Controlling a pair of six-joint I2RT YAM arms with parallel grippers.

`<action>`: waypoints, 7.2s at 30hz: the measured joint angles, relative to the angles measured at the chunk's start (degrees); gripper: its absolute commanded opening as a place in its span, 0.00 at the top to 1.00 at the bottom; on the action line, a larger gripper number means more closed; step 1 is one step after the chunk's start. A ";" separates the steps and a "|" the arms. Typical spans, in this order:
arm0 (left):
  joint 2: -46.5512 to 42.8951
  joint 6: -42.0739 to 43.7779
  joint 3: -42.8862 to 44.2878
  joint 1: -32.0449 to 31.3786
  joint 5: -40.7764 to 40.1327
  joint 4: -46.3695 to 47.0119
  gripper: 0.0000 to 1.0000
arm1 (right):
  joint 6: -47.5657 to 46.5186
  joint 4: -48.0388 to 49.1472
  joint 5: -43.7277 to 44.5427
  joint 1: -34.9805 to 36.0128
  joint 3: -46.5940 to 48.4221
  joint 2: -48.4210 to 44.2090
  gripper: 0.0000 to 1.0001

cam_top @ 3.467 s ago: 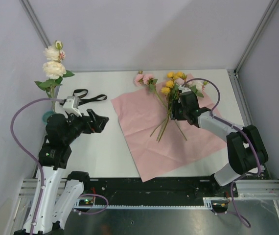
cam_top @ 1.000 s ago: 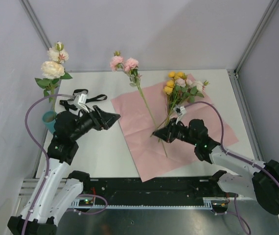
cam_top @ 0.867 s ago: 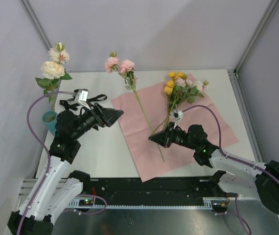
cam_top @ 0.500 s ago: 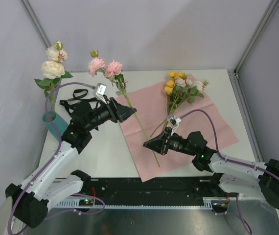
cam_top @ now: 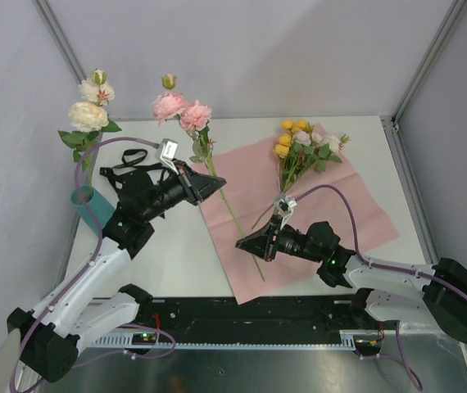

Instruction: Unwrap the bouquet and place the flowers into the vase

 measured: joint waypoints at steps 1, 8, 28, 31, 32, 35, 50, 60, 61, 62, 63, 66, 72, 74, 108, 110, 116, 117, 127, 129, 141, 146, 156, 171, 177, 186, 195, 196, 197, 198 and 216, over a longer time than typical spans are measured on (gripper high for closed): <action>-0.13 0.02 0.00 -0.04 0.00 0.00 1.00 | -0.13 0.20 0.11 0.02 0.00 0.31 0.87; -1.73 2.01 0.00 -0.07 -1.18 -0.33 1.00 | -1.27 -0.07 1.01 0.35 -0.02 0.20 0.27; -26.84 31.06 5.57 -0.04 -48.70 -18.12 1.00 | -7.08 -11.61 9.92 -0.76 -0.07 -8.83 0.01; -27.23 37.29 9.60 -0.02 -58.36 -18.08 1.00 | -7.26 -12.28 9.90 -0.92 -0.07 -8.83 0.01; -27.10 39.56 10.86 -0.02 -61.33 -18.03 1.00 | -7.28 -12.41 9.88 -0.94 -0.07 -8.83 0.01; -26.10 46.38 14.10 -0.02 -68.78 -17.11 1.00 | -7.28 -12.59 9.73 -1.25 -0.07 -8.83 0.01; -18.12 64.59 21.81 8.92 -75.56 -5.51 1.00 | -7.28 -13.09 8.22 -3.30 -1.16 -11.04 0.01; -10.14 59.82 21.99 17.33 -69.61 -4.52 1.00 | -7.28 -13.11 7.76 -3.78 -1.84 -13.35 0.01; -9.49 58.97 21.86 18.03 -69.05 -4.55 1.00 | -7.28 -13.14 7.78 -3.80 -1.92 -13.55 0.01; -9.01 57.99 21.64 18.84 -68.59 -4.55 1.00 | -7.28 -13.14 7.78 -3.85 -2.01 -13.68 0.01; -8.70 56.94 21.20 19.69 -68.15 -4.57 1.00 | -7.28 -13.20 7.78 -3.89 -2.10 -13.84 0.01; -8.46 53.53 19.12 21.86 -67.06 -5.05 0.99 | -7.26 -13.29 7.78 -4.11 -2.10 -14.01 0.01; -8.79 47.65 12.90 23.76 -67.10 -6.78 0.85 | -6.67 -13.73 7.76 -5.35 -2.10 -14.01 0.01; -9.05 45.94 9.90 23.89 -67.36 -7.10 0.81 | -6.05 -13.86 7.76 -5.86 -2.10 -13.92 0.01; -26.99 21.81 7.02 24.15 -38.60 -33.97 0.08 | 6.82 -32.20 14.25 -19.56 3.69 -6.93 0.08; -27.32 20.48 6.97 24.15 -33.66 -36.44 0.08 | 7.13 -32.79 14.21 -21.51 3.72 -5.81 0.12; -29.16 17.88 4.66 24.15 -18.86 -39.71 0.07 | 6.97 -32.35 14.19 -25.59 4.85 -1.11 0.34; -29.35 17.86 4.20 24.15 -17.07 -39.93 0.07 | 6.84 -32.00 14.10 -26.10 5.46 0.22 0.38; -33.07 18.62 -2.75 23.78 1.27 -39.91 0.05 | 6.25 -30.16 12.22 -29.99 13.99 14.12 0.50; -34.62 18.60 -4.94 23.54 2.93 -39.56 0.04 | 5.90 -30.10 12.68 -30.53 15.91 16.59 0.50; -38.93 18.53 -8.90 21.88 2.93 -38.40 0.04 | 5.22 -32.09 17.77 -31.58 23.89 29.79 0.60; -38.93 18.53 -8.92 21.33 2.47 -38.21 0.04 | 5.22 -32.48 19.82 -31.58 24.52 31.28 0.66; -38.91 18.53 -8.94 21.16 1.55 -38.18 0.05 | 4.59 -33.09 20.52 -31.65 26.69 34.77 0.69; -38.03 18.53 -9.14 21.07 1.40 -38.16 0.05 | 4.20 -32.81 20.52 -31.91 27.23 36.44 0.95; -37.68 18.51 -9.14 21.00 1.33 -38.16 0.05 | 4.15 -33.03 20.98 -31.91 27.52 36.30 1.00; -36.89 18.51 -9.14 20.81 1.22 -38.16 0.05 | 4.17 -37.29 22.71 -31.89 27.52 30.01 1.00; -36.85 18.51 -9.14 20.74 1.25 -38.16 0.05 | 4.87 -39.23 22.99 -31.89 27.50 27.19 1.00; -36.85 18.51 -9.14 20.72 1.25 -38.16 0.05 | 4.85 -39.21 22.84 -31.91 27.50 27.21 0.99; -36.85 18.51 -9.14 20.70 1.25 -38.16 0.05 | 4.85 -39.12 22.71 -31.91 27.50 27.26 0.95; -36.85 18.51 -9.14 20.70 1.25 -38.16 0.05 | 4.87 -39.01 22.45 -31.91 27.50 27.36 0.89; -36.85 18.51 -9.16 20.44 1.22 -38.16 0.05 | 5.14 -38.38 20.20 -32.22 27.50 29.53 0.99</action>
